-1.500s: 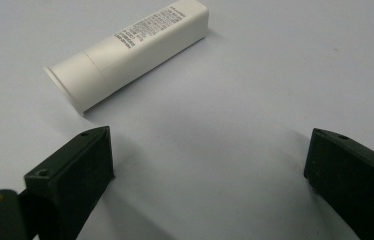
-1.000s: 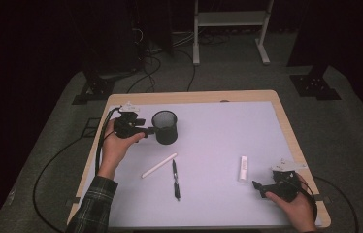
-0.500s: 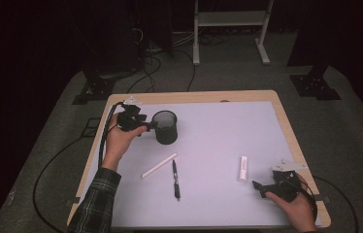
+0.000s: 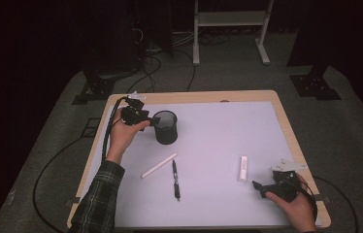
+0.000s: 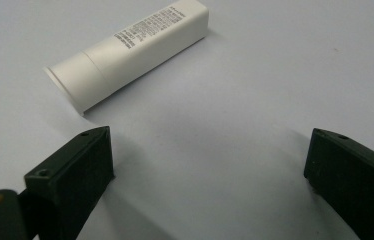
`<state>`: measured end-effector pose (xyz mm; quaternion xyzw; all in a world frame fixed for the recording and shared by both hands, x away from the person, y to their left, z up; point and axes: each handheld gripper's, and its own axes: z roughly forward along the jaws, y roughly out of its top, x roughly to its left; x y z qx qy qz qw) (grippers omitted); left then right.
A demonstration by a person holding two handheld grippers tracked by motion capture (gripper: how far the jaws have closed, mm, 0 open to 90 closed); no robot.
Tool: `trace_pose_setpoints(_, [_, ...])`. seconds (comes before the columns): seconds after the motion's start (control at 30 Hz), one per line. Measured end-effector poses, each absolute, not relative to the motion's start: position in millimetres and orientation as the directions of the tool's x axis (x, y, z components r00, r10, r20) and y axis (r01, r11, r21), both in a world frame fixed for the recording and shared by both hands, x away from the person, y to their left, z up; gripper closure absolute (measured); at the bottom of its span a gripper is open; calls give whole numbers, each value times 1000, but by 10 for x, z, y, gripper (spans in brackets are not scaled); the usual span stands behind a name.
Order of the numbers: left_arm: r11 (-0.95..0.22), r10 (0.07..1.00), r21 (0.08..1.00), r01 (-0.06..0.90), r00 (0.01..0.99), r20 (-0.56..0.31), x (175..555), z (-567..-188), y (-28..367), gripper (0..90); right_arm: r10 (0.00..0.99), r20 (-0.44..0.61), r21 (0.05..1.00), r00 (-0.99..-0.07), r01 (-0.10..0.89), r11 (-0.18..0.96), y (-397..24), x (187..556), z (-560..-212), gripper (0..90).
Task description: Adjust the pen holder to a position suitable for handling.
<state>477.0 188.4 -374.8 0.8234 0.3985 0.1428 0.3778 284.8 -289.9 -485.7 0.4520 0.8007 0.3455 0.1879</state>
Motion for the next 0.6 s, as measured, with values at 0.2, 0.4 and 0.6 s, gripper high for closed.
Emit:
trace_pose_setpoints(0.2, [-409, 767, 730, 548, 640, -51, 4840, -3775, 1830, 383, 854, 11, 723, -521, 594, 353, -2898, 2848, -4857, 47])
trace_pose_setpoints(0.4, [-429, 769, 714, 553, 638, -32, 4905, -3812, 1803, 435, 854, 12, 723, -521, 594, 352, -2898, 2848, -4857, 47])
trace_pose_setpoints(0.6, [-442, 769, 699, 562, 639, -27, 4939, -3865, 1764, 483, 854, 11, 723, -521, 594, 353, -2898, 2848, -4857, 47])
